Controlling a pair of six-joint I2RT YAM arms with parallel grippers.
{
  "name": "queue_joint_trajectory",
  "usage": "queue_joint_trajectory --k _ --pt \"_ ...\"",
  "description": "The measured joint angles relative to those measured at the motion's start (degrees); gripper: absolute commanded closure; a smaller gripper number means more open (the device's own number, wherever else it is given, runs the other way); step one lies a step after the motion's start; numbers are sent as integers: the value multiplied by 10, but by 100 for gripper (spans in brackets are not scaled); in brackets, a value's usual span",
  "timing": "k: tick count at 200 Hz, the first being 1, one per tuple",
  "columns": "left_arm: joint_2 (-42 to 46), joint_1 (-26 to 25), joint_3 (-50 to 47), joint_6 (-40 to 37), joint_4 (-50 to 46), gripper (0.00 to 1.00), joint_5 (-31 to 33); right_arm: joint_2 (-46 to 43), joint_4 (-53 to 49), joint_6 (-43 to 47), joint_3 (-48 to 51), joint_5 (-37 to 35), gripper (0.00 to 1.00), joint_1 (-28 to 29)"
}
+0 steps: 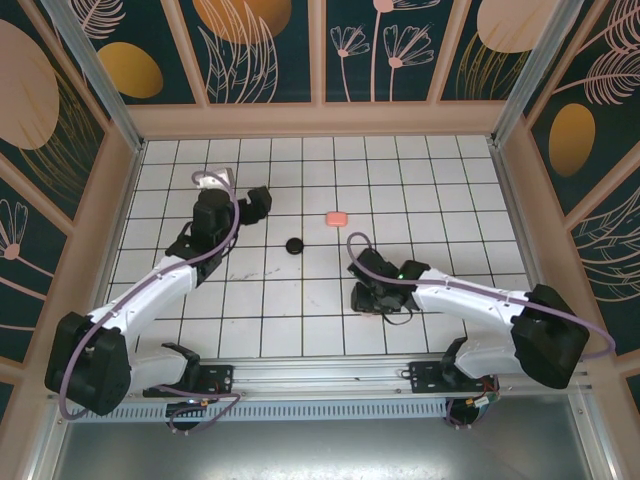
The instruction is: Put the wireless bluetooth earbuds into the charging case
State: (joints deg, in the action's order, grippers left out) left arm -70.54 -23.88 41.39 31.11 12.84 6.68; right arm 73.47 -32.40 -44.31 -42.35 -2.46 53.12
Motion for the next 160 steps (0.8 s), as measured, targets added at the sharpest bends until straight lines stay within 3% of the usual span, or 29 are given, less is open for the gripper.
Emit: queue_joint_trajectory --k 29,80,160 --pt "0 0 -82 -2 76 15 -78 3 46 -10 -76 0 67 -17" --pt "4 0 -179 18 250 20 -195 65 162 -68 -155 13 67 -103" --pt "-101 -15 -203 89 484 35 -274 156 275 -226 -210 24 67 -114"
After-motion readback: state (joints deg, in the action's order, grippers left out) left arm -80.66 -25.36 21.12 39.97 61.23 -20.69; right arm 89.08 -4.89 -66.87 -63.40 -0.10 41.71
